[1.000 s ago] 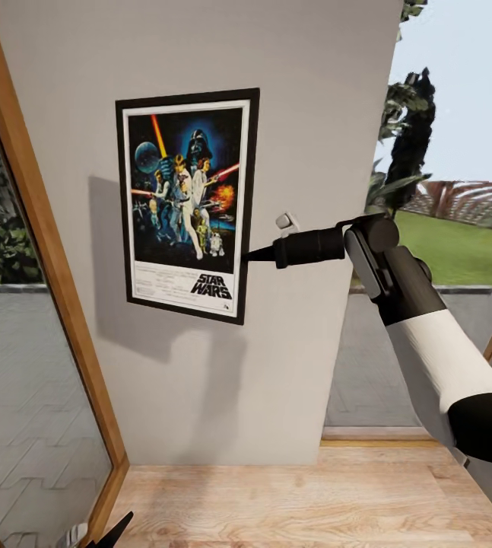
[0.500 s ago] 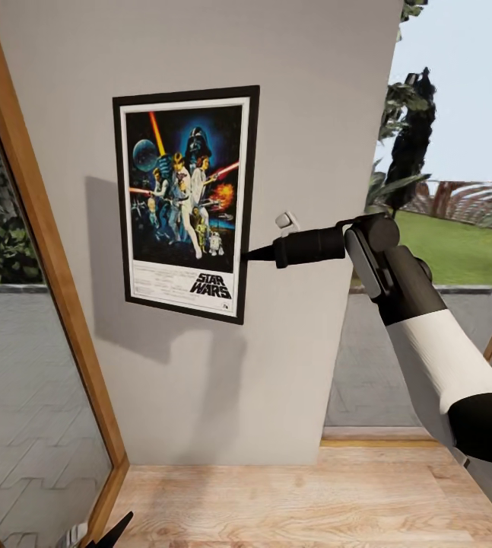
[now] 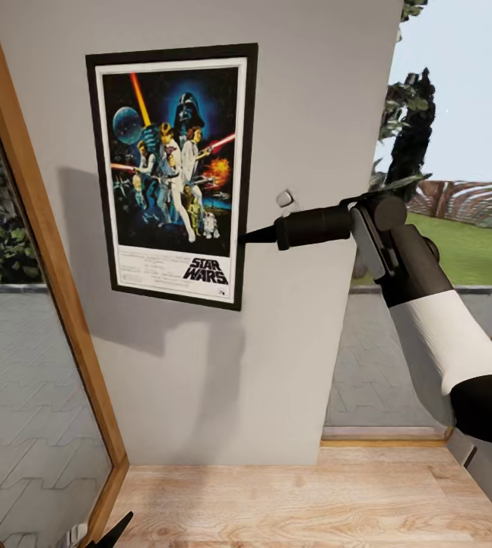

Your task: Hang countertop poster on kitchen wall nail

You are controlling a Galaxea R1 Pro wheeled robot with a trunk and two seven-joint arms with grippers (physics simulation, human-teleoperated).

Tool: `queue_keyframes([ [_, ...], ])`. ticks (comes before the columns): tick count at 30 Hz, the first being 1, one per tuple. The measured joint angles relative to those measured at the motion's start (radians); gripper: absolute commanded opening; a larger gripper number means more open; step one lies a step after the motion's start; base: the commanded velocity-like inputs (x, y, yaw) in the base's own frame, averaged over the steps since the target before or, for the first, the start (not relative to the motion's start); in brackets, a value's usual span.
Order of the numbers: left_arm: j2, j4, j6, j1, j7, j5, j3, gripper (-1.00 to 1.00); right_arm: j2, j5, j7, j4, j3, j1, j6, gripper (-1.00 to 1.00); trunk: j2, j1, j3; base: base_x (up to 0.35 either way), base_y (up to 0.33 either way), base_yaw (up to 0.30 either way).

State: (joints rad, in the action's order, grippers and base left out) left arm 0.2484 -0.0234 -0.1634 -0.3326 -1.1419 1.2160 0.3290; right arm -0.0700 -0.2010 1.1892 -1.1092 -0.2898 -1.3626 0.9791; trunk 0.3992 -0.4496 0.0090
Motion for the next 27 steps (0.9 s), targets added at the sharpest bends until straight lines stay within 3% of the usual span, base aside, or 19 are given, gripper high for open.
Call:
queue_keyframes([
  [11,0.000,0.000,0.000,0.000,0.000,0.000,-0.001,1.00,-0.002,0.004,0.009,0.030,-0.001,-0.002,-0.001,-1.00,0.000,0.000,0.000,0.000,0.000,0.000],
  [16,0.000,0.000,0.000,0.000,0.000,0.001,-0.001,1.00,-0.005,0.004,0.010,0.031,-0.001,-0.002,-0.053,-1.00,0.000,0.000,0.000,0.000,0.000,0.000],
  [27,0.000,0.000,0.000,0.000,0.000,0.001,-0.002,1.00,-0.006,0.004,0.011,0.031,-0.001,-0.002,-0.068,-1.00,0.000,0.000,0.000,0.000,0.000,0.000],
])
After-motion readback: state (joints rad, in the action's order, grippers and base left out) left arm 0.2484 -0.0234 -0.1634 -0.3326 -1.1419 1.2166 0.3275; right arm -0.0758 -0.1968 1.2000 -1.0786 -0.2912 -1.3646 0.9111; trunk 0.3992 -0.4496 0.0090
